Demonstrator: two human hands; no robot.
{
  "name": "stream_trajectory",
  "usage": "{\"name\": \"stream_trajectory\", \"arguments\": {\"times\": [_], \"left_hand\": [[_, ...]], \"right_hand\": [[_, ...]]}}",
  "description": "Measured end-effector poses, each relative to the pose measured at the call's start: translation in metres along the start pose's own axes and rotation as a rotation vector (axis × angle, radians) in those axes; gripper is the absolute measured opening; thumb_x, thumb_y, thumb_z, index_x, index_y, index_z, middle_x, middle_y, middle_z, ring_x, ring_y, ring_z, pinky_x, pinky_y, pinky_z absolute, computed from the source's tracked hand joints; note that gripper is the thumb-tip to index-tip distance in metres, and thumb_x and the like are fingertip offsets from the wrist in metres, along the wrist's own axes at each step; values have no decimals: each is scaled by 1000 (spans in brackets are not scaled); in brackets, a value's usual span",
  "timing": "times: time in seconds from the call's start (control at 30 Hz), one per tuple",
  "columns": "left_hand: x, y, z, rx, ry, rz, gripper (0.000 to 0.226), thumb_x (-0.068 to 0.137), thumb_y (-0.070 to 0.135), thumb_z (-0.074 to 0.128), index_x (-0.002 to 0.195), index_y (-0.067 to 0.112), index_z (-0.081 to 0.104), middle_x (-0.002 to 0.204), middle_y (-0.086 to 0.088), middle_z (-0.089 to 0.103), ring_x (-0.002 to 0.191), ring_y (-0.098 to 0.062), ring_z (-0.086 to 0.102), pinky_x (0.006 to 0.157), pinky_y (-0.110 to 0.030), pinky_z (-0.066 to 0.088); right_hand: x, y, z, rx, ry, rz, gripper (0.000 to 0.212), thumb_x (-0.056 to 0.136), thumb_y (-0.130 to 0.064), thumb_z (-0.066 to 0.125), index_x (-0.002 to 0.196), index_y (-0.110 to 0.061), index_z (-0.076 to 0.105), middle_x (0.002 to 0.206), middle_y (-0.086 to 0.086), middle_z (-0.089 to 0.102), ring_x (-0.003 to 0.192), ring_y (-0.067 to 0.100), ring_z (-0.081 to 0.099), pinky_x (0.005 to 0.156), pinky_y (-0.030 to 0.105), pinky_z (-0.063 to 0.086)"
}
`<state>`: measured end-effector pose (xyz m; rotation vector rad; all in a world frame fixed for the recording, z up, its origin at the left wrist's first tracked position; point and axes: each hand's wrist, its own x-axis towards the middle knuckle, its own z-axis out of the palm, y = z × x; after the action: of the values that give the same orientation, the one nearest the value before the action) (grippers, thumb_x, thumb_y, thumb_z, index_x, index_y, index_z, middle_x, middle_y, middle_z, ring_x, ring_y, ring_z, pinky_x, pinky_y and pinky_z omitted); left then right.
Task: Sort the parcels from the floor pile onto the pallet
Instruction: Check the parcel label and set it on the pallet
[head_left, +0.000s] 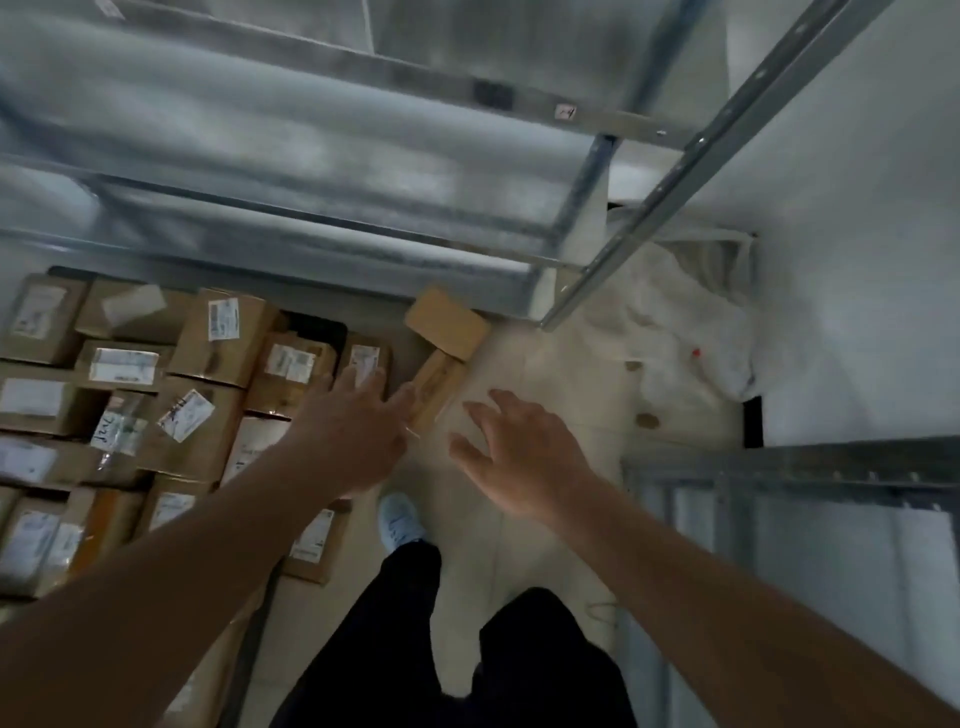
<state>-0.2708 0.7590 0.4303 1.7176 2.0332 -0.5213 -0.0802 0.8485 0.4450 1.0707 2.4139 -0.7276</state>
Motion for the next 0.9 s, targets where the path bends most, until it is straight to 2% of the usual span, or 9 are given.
{"name": "stream_trajectory", "arguments": {"times": [0.13, 0.3, 0.47, 0.57, 0.63, 0.73, 0.83, 0.9], "left_hand": [[89, -18, 49, -40, -70, -7, 66, 102, 52, 40, 158, 29, 16, 163, -14, 29, 148, -38, 31, 116, -55, 33], [204, -28, 151, -202, -151, -99, 58, 100, 50, 45, 153, 32, 27, 158, -7, 35, 145, -29, 37, 112, -51, 42], [304, -30, 261, -278, -210, -164, 60, 100, 49, 47, 154, 33, 27, 152, -7, 38, 140, -29, 42, 108, -51, 44], [352, -33, 318, -317, -203, -205, 60, 100, 49, 46, 154, 33, 26, 148, -9, 41, 133, -31, 48, 103, -51, 49], [380, -31, 353, -324, -220, -225, 65, 100, 50, 47, 157, 33, 19, 153, -13, 36, 132, -35, 49, 102, -52, 50], [416, -27, 397, -350, -228, -266, 76, 97, 51, 54, 157, 36, 11, 160, -14, 24, 139, -38, 40, 105, -56, 47], [446, -23, 427, -414, -213, -293, 90, 88, 52, 69, 156, 39, 12, 158, -13, 23, 144, -39, 33, 108, -60, 44], [461, -20, 444, -428, -213, -317, 103, 82, 56, 77, 157, 41, 8, 159, -16, 22, 146, -43, 31, 110, -61, 42]], "right_hand": [[98, 24, 43, 46, -77, 49, 67, 100, -66, 27, 154, -29, 42, 161, 8, 39, 140, 34, 44, 113, 50, 37], [225, 73, 125, 69, -174, 78, 53, 104, -52, 41, 149, -27, 49, 155, 7, 44, 132, 36, 51, 108, 47, 44], [346, 129, 222, 154, -282, 83, 55, 106, -46, 39, 157, -25, 40, 155, 5, 43, 133, 31, 53, 108, 50, 46], [402, 159, 278, 211, -351, 96, 57, 107, -43, 40, 160, -26, 34, 160, 6, 37, 138, 29, 49, 112, 46, 42], [432, 178, 310, 231, -389, 118, 59, 106, -42, 42, 162, -26, 31, 161, 8, 36, 140, 29, 46, 113, 42, 40], [466, 199, 352, 224, -455, 114, 66, 105, -45, 44, 165, -25, 25, 160, 11, 37, 141, 30, 45, 116, 43, 39], [486, 213, 383, 293, -439, 115, 73, 102, -47, 48, 166, -31, 18, 156, 8, 40, 135, 26, 49, 104, 35, 40], [494, 219, 398, 374, -414, 139, 79, 100, -44, 53, 167, -34, 12, 159, 6, 38, 137, 23, 47, 99, 29, 33]]}}
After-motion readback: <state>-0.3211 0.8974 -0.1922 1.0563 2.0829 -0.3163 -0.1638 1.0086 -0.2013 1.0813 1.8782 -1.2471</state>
